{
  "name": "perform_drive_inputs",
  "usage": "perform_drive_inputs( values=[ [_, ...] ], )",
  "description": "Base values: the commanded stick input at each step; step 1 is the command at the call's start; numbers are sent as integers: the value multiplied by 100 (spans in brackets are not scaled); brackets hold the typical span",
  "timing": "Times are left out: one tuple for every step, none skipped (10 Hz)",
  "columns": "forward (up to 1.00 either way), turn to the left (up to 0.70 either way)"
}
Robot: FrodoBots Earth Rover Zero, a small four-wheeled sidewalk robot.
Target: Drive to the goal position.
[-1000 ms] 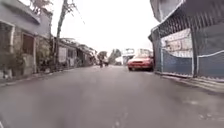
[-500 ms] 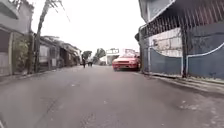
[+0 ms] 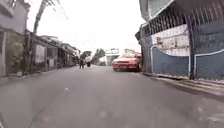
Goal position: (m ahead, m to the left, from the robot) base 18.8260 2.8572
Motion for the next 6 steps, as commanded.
perform_drive_inputs(
  values=[
    [70, 0],
    [70, 0],
    [70, 0],
    [70, 0],
    [70, 0],
    [70, 0]
  ],
)
